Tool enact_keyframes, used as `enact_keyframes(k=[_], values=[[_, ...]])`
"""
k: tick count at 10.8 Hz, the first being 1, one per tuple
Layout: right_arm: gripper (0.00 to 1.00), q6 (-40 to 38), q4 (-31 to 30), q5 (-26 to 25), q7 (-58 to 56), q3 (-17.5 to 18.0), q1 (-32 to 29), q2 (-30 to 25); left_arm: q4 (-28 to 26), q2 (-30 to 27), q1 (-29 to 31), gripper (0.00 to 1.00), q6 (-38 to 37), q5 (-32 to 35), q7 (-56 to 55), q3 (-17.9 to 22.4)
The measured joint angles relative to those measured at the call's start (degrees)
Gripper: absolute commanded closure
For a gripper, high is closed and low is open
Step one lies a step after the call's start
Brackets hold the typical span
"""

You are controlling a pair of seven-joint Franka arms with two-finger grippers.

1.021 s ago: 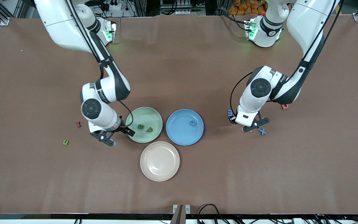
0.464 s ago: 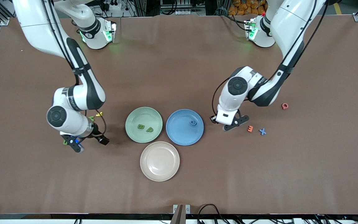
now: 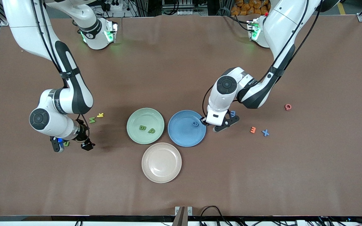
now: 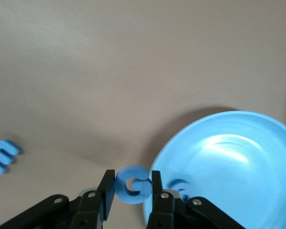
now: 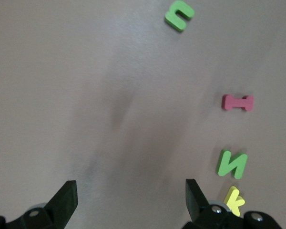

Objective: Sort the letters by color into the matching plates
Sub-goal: 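Drop G onto blue plate with the left gripper while the right gripper reaches N, then grasp green N with the right gripper while the left gripper grasps blue X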

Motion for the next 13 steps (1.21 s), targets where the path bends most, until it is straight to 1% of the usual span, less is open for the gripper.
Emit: enact_keyframes(k=[2, 4, 5, 6, 7, 9, 12, 13], values=[[0.00, 2.3, -3.1, 0.0, 0.9, 0.0, 0.0, -0.1, 3.1, 1.6, -1.1, 1.00, 0.0, -0.8, -0.3, 0.0], [0.00, 9.5, -9.1, 0.0, 1.0, -0.6, 0.0, -1.1, 4.4, 2.4, -2.5, 1.00, 0.0, -2.5, -0.4, 0.0], [0.00, 11.7, -12.3, -0.1, 1.0, -0.8, -0.1, -2.1, 4.9, 2.6, -3.5, 1.00, 0.0, -2.8, -0.4, -0.1], [0.00, 12.5, -14.9, -0.3, 1.0, -1.0, -0.2, -3.5, 5.4, 2.9, -4.4, 0.63, 0.0, -3.0, -0.6, 0.0], [0.00, 12.8, -16.8, -0.8, 1.0, -1.0, -0.2, -4.8, 5.9, 3.1, -4.9, 0.01, 0.0, -3.0, -0.8, 0.0], [0.00, 14.0, -20.1, -1.3, 0.7, -1.0, -0.2, -6.6, 7.1, 3.2, -5.2, 0.00, 0.0, -3.0, -0.5, 0.0], [0.00, 17.0, -23.5, -1.8, 0.5, -0.9, -0.2, -7.2, 7.6, 3.3, -6.8, 0.00, 0.0, -2.6, 0.8, 0.1], [0.04, 17.3, -23.9, -1.8, 0.0, -0.9, -0.2, -7.2, 7.6, 3.3, -6.9, 0.00, 0.0, -2.6, 2.0, 0.4]])
